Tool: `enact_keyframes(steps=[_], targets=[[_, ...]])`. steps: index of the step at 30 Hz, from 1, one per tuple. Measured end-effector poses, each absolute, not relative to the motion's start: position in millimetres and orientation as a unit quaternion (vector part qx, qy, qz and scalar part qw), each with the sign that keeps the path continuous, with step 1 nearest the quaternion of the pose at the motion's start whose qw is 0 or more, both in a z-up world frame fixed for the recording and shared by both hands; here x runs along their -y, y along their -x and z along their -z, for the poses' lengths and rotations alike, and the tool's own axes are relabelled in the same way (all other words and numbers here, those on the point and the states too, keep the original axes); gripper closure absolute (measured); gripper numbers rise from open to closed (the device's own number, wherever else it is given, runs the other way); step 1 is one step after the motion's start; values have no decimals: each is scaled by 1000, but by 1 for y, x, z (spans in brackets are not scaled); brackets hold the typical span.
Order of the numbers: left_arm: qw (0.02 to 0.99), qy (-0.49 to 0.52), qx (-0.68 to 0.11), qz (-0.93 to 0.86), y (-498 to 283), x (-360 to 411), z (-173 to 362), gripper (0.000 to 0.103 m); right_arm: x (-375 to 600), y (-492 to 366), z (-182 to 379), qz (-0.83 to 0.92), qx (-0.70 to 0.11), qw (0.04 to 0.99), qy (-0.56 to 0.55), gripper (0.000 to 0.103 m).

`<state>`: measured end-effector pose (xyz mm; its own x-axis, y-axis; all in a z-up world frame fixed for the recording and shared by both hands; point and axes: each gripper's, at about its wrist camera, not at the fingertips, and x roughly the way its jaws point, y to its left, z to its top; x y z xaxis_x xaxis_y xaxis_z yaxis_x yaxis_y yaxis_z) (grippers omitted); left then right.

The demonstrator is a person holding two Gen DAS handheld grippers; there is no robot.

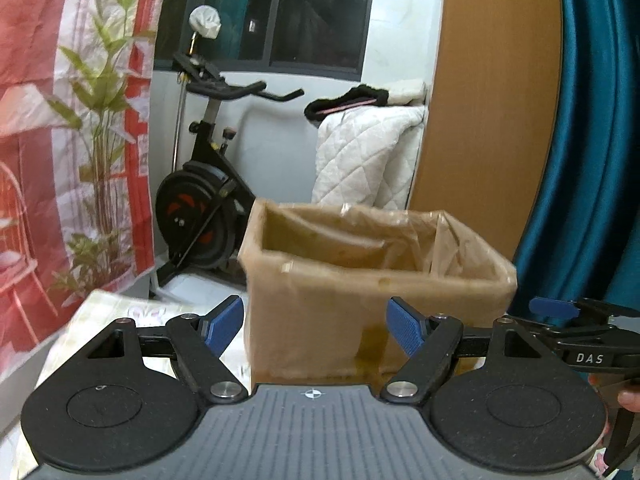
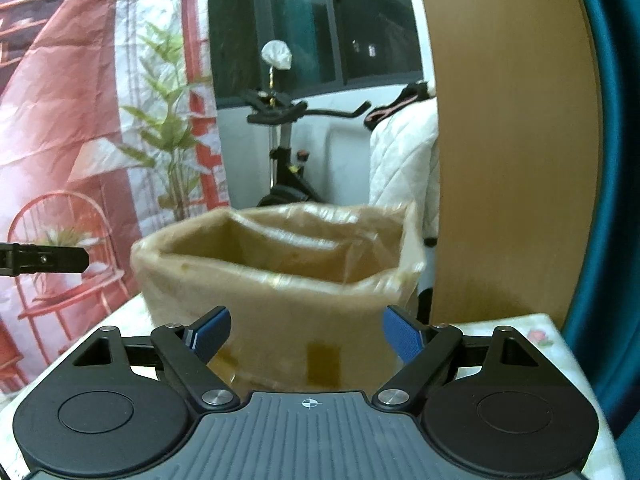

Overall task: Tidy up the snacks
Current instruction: 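Grasp the pale green puffed-snack bag with the right tool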

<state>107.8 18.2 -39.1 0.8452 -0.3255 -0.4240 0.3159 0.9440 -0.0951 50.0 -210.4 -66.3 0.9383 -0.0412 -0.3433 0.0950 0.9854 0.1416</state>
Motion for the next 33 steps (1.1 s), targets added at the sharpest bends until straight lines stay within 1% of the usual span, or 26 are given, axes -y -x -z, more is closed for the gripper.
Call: enact_keyframes(steps=[4,8,12,19,22,28,33], targets=[[955,30,-245,167,-97,-28,57,23,199,-42,86,27,-199,976,-80,29],[947,37,-268,171,-89,-36,76,23,192,-35,107,20,-228,970,-81,29],[938,43,-293,180,-83,-40,97,24,183,-32,125,8,-254,964,-80,33],[915,57,-341,208,-71,-42,136,32,152,-34,145,-29,-297,953,-56,38],[904,58,-361,221,-69,-42,147,39,138,-34,145,-53,-306,950,-38,39],[891,53,-377,249,-61,-42,162,39,122,-30,142,-84,-321,943,-18,39],[879,52,-392,265,-63,-41,179,39,120,-31,152,-96,-342,935,-19,40]])
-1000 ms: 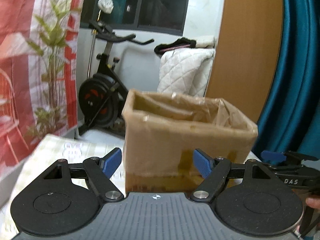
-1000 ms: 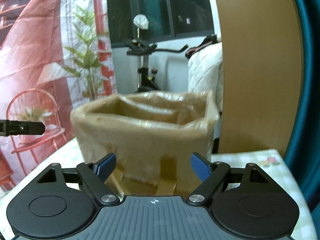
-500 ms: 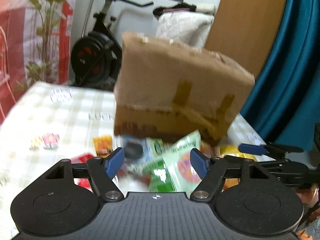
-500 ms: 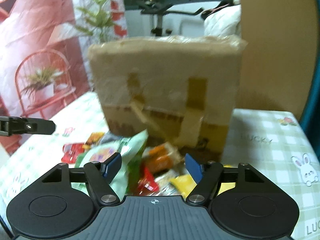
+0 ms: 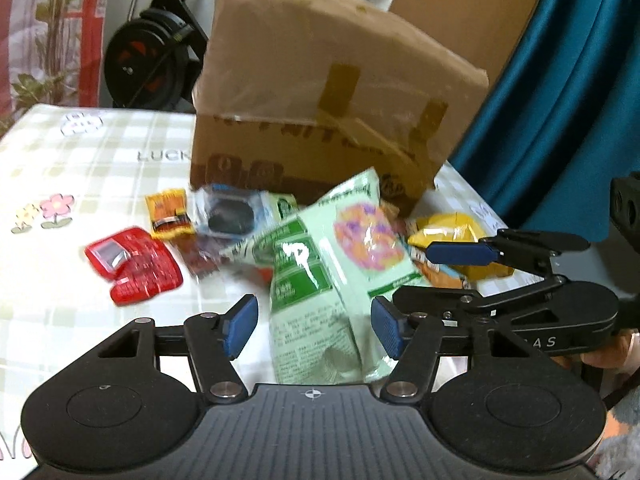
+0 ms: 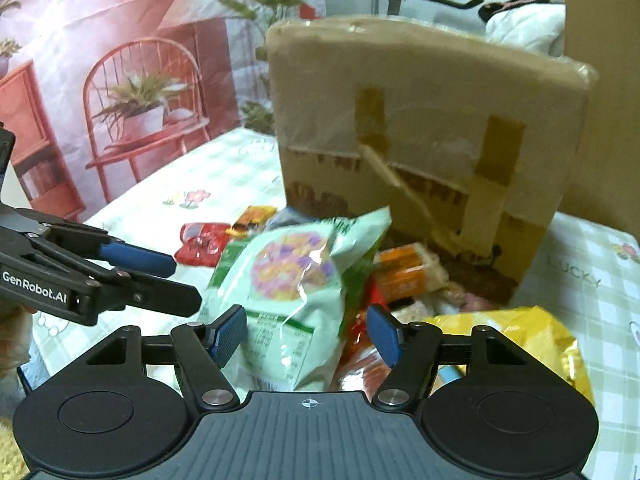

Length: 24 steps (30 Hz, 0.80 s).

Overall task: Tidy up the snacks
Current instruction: 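Grasp the pale green puffed-snack bag with the right tool, then carry the pale green bag into the bin and open the right tool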

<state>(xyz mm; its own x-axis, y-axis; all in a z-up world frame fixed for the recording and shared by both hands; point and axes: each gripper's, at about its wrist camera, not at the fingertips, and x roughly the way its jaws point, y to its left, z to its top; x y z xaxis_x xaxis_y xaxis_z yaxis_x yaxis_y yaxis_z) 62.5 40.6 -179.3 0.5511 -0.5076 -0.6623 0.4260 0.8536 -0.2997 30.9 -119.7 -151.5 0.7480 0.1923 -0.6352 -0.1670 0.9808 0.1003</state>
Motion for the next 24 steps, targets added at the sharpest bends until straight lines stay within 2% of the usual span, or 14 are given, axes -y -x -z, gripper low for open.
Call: enact_keyframes(steps=[2,4,6,7,13,15,17,19,24], targets=[[876,54,-398,268,-65,-41,187,39,120,-32,157,-100,-348,932,-25,44],[873,58,-401,272,-69,-40,194,39,124,-34,161,-106,-355,928,-39,54],[869,62,-404,278,-72,-38,198,39,128,-34,164,-108,-353,928,-51,57],[867,64,-406,283,-74,-37,201,38,128,-34,165,-110,-354,927,-53,62],[854,62,-413,310,-80,-28,218,33,131,-37,171,-108,-361,924,-62,68],[853,65,-412,313,-80,-26,219,37,132,-37,173,-109,-360,924,-67,69],[854,63,-403,322,-77,-25,215,47,132,-37,171,-110,-357,925,-68,71],[859,52,-392,326,-73,-25,210,51,130,-37,168,-115,-352,926,-68,73],[871,56,-373,316,-69,-29,194,52,125,-33,153,-121,-324,936,-59,75]])
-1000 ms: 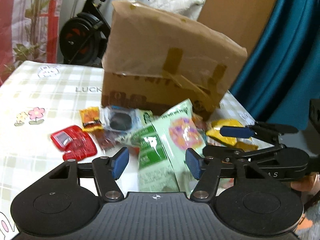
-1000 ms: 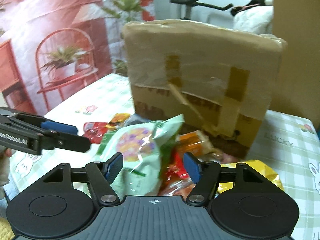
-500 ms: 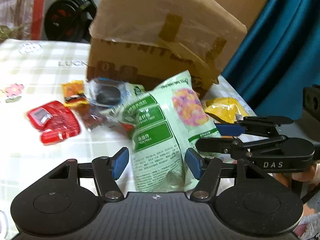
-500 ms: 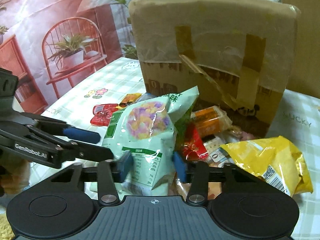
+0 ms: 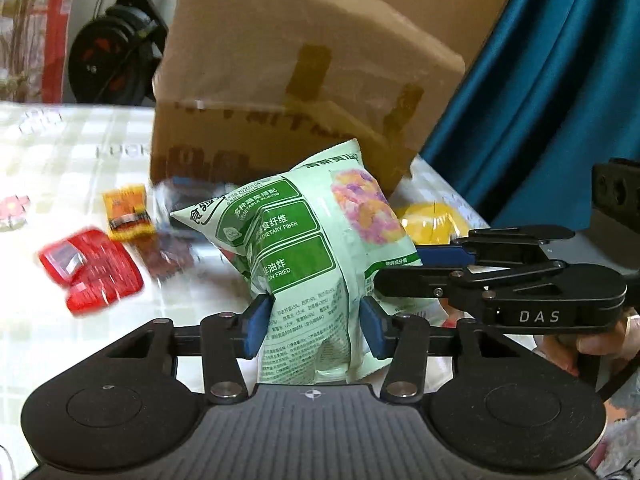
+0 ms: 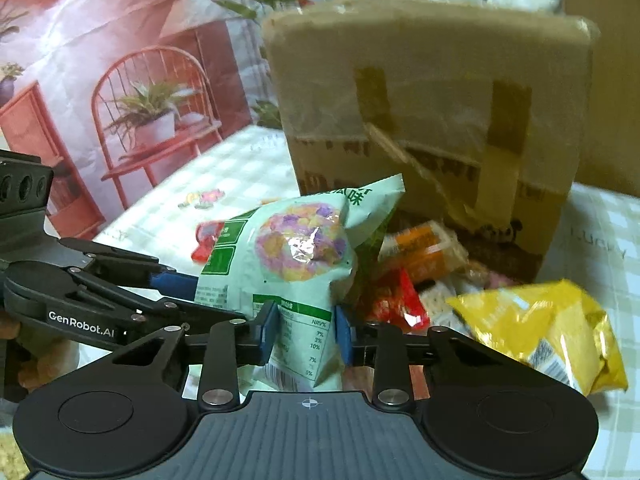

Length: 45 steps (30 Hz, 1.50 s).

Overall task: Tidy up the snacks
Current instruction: 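Carry the pale green bag into the bin and open the right tool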

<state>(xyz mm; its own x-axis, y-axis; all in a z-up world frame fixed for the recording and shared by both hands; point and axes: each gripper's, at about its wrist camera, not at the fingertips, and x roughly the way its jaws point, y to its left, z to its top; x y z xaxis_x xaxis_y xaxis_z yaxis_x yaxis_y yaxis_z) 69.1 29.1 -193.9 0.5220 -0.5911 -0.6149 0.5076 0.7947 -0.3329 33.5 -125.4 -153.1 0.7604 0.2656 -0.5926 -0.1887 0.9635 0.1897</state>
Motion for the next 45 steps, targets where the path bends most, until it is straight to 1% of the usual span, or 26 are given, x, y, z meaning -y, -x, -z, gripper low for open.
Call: enact_keyframes(steps=[4,12,17,20,23,27,31,37,41,45], targets=[[890,43,-334,308,-65,-32,161,52,125,-33,125,-130,-283,949,-53,75],[921,19,-242,303,-81,-37,77,52,134,-49,45,-138,-179,973,-47,75],[930,-17,-201,308,-119,-26,33,51,154,-83,2,-122,-129,983,-45,75],[927,-16,-203,314,-157,-13,17,51,172,-116,-15,-104,-114,987,-51,75],[922,-9,-217,320,-196,2,9,51,189,-144,-20,-85,-110,988,-63,75],[916,0,-237,325,-230,25,10,51,212,-176,-14,-54,-120,988,-81,75],[910,-12,-254,328,-250,48,19,51,234,-193,4,-30,-139,984,-107,75],[895,-17,-294,335,-257,48,41,50,259,-206,40,-3,-180,971,-157,75],[900,-34,-306,307,-258,54,53,49,266,-203,60,27,-206,966,-153,67],[908,-29,-289,302,-247,42,48,44,258,-191,63,24,-205,971,-124,61]])
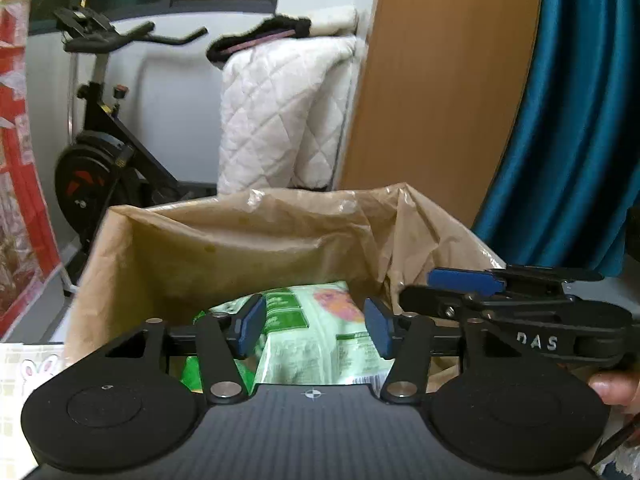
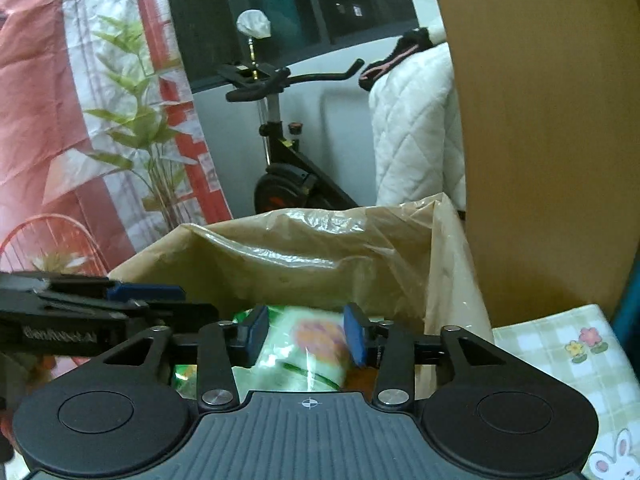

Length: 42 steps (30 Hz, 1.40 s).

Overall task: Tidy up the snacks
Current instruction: 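Carry the pale green bag into the bin and open the right tool, then grasp the orange candy packet with the left tool while the right tool grasps a red packet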

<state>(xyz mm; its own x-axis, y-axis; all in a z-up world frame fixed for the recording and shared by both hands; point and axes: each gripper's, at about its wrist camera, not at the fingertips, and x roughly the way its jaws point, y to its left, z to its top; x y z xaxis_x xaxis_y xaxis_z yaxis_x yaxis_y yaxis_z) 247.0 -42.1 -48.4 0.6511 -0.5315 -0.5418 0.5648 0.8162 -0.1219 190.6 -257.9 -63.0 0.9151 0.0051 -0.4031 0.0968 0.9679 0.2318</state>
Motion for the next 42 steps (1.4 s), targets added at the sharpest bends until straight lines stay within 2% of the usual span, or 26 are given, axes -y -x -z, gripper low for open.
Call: enact_keyframes(steps=[3,5,21,30,42], targets=[[921,-29,-267,283,-238,35,38,41,249,-181,58,25,-200,976,-88,55],[929,-24,-255,268,-229,28,32,33,243,-174,55,25,-196,977,-74,54],[964,-21,-202,168,-148,-12,27,33,222,-98,46,-1,-166,986,-6,54],[967,30,-220,129,-115,-39,51,33,213,-66,67,-6,-171,985,1,53],[956,48,-264,120,-91,-43,86,33,217,-32,108,8,-206,978,-2,53]])
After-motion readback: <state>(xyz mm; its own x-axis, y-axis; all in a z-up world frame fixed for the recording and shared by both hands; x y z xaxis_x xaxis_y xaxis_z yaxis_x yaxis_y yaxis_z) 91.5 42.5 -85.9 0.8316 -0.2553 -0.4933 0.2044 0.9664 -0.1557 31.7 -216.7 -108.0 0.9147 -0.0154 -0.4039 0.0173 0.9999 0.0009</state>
